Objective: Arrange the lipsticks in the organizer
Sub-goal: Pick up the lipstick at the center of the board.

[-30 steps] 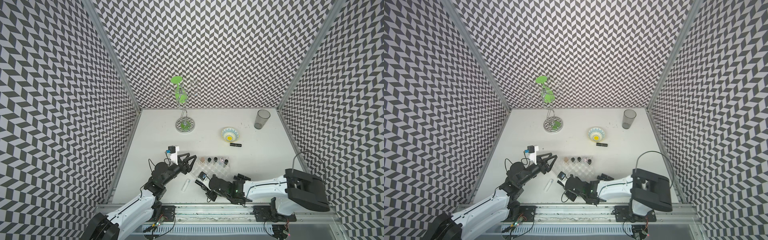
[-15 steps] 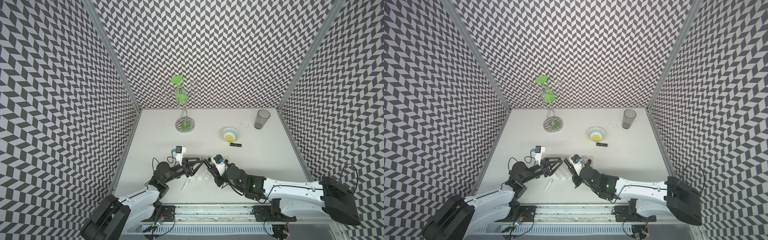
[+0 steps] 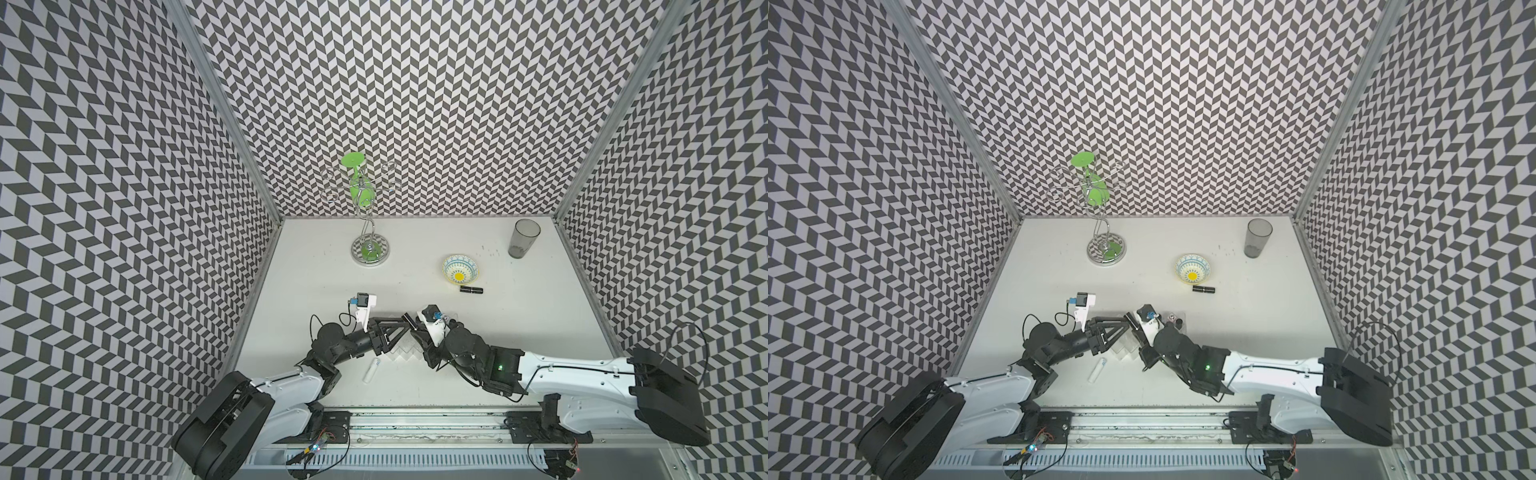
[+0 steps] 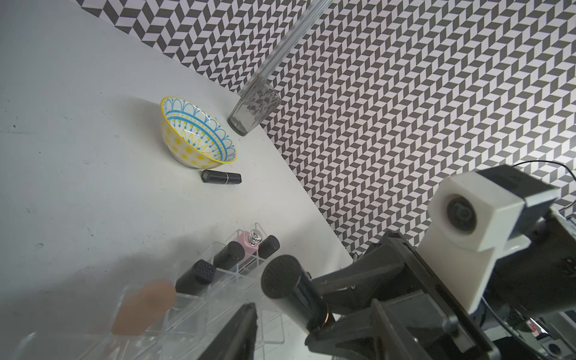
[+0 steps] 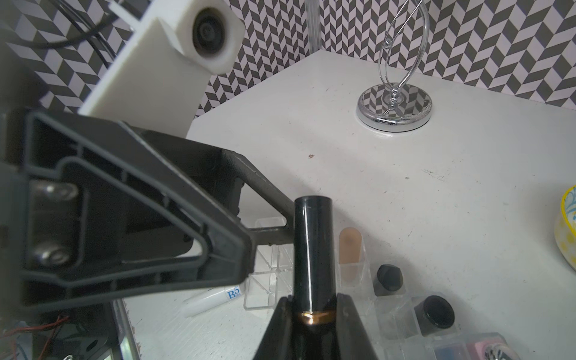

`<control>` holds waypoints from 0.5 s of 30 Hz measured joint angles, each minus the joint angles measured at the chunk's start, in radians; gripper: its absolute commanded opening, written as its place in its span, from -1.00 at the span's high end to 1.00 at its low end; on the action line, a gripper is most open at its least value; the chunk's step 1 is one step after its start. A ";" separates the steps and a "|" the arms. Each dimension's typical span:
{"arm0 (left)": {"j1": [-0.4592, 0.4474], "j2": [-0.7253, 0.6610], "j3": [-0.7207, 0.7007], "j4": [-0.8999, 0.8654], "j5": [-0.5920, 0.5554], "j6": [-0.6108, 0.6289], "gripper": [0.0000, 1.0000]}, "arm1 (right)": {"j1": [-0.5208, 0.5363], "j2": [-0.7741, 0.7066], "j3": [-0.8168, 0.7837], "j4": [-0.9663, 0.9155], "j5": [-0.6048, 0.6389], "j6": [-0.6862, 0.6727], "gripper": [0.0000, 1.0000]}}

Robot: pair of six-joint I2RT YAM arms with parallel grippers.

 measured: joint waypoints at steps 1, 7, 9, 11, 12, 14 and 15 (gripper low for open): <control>-0.003 0.006 0.000 0.009 -0.001 -0.002 -0.08 | 0.000 0.006 0.002 0.002 -0.003 0.000 0.78; -0.005 0.058 0.000 0.060 -0.014 -0.024 0.22 | 0.000 0.028 0.011 0.031 -0.007 0.000 0.77; -0.006 0.068 0.000 0.069 -0.019 -0.028 0.23 | 0.000 0.035 0.012 0.040 -0.006 0.000 0.76; -0.007 0.078 0.000 0.077 -0.022 -0.030 0.21 | 0.000 0.042 0.012 0.047 -0.006 0.000 0.76; -0.007 0.080 0.000 0.077 -0.024 -0.031 0.18 | 0.000 0.047 0.013 0.049 -0.006 0.000 0.76; -0.008 0.082 0.000 0.079 -0.029 -0.034 0.15 | 0.000 0.054 0.014 0.051 -0.006 0.000 0.76; -0.010 0.083 0.000 0.080 -0.034 -0.036 0.15 | 0.000 0.056 0.015 0.052 -0.006 0.000 0.76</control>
